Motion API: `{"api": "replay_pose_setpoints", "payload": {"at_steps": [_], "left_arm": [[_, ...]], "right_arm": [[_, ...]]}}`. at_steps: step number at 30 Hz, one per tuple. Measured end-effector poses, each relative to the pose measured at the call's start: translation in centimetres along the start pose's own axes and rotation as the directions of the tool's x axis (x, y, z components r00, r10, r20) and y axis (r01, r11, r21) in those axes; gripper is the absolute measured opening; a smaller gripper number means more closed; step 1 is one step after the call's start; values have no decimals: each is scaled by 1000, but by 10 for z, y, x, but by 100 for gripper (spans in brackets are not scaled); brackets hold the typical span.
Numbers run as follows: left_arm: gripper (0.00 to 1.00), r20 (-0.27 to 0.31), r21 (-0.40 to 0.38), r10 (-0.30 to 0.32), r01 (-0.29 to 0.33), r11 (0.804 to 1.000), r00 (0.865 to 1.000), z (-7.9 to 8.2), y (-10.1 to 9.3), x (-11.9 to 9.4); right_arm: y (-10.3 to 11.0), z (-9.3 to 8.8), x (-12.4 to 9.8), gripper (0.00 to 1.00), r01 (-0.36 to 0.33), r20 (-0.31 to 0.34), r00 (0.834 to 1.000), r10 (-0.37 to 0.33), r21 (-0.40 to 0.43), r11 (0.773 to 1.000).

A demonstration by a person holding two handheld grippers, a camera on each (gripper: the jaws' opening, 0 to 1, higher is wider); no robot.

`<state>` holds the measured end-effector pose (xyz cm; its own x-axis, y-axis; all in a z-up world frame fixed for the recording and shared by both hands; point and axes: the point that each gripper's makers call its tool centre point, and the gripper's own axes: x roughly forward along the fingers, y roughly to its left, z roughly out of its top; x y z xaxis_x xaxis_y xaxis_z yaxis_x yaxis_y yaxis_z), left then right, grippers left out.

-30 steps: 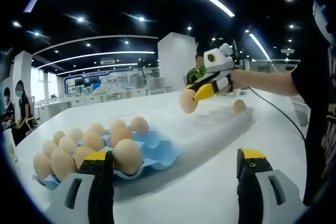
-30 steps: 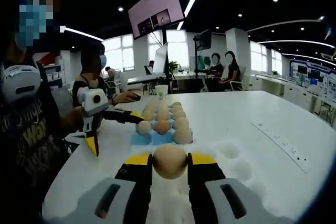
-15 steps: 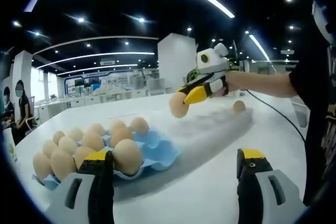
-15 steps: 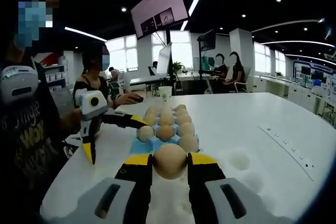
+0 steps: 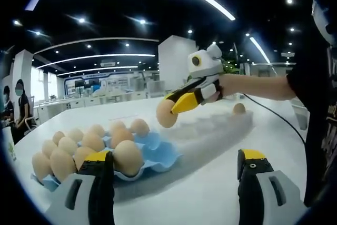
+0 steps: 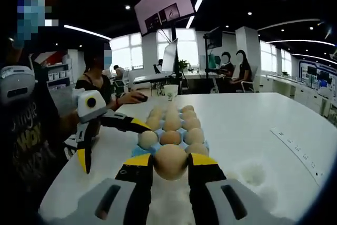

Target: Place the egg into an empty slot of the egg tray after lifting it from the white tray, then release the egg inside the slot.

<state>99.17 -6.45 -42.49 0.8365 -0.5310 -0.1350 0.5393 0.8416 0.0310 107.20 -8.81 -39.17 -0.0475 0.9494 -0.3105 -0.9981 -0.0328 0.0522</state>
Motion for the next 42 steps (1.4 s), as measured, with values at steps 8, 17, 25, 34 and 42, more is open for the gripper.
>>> {"api": "replay_pose_setpoints", "payload": {"at_steps": [8,17,25,34,42], "left_arm": [[100,9,-4,-1,1,1000,1000,1,-1,-1],[100,16,-6,-7,7,1000,1000,2,-2,-1],[100,23,-13,-11,12,1000,1000,2,0,-1],[100,33,-23,-14,15,1000,999,3,-1,-2],[100,29,-24,-17,17,1000,999,3,-1,-3]], "right_arm": [[1,1,16,27,-20,-5,1000,20,6,1000],[2,-6,32,27,-32,-26,999,32,12,999],[2,-14,41,27,-37,-61,997,38,15,999],[1,-21,47,27,-30,-90,995,30,1,1000],[1,-25,46,28,-22,-93,995,22,0,1000]]}}
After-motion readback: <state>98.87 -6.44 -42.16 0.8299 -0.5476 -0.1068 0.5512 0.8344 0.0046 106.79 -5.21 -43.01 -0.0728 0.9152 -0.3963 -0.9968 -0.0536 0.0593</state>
